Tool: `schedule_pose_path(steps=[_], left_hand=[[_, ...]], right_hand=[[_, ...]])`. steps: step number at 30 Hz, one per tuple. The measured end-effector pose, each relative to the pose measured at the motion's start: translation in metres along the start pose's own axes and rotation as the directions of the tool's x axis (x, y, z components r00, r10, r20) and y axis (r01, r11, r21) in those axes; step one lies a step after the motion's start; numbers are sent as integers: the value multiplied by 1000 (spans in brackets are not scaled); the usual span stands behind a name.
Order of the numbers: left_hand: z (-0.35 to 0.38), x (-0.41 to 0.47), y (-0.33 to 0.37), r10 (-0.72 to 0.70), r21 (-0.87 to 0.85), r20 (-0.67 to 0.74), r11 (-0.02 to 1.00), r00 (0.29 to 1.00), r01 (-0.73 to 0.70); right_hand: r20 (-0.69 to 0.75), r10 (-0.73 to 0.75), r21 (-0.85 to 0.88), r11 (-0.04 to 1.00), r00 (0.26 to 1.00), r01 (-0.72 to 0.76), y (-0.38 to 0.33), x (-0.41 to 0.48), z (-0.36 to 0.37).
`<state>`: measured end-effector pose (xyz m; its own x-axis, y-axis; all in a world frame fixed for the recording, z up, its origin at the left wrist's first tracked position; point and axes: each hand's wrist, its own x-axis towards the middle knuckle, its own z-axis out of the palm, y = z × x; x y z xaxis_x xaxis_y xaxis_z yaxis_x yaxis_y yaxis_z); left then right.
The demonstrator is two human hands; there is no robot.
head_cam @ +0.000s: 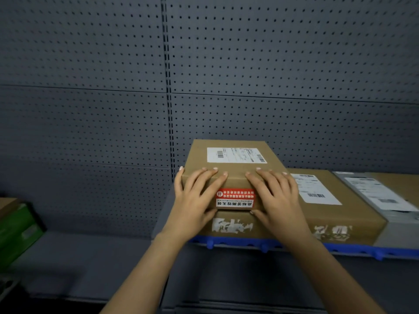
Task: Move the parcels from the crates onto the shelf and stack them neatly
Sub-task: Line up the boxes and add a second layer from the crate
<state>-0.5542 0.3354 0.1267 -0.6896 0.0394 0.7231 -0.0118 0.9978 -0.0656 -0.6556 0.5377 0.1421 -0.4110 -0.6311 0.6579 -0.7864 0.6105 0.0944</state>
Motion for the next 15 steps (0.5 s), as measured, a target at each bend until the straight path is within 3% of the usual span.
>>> schedule_pose_path(steps=[15], left_hand=[[15, -16, -16, -32, -113, 44, 993, 999, 36]], right_hand=[[100, -4, -13, 1000, 995, 5, 1, -3, 20]])
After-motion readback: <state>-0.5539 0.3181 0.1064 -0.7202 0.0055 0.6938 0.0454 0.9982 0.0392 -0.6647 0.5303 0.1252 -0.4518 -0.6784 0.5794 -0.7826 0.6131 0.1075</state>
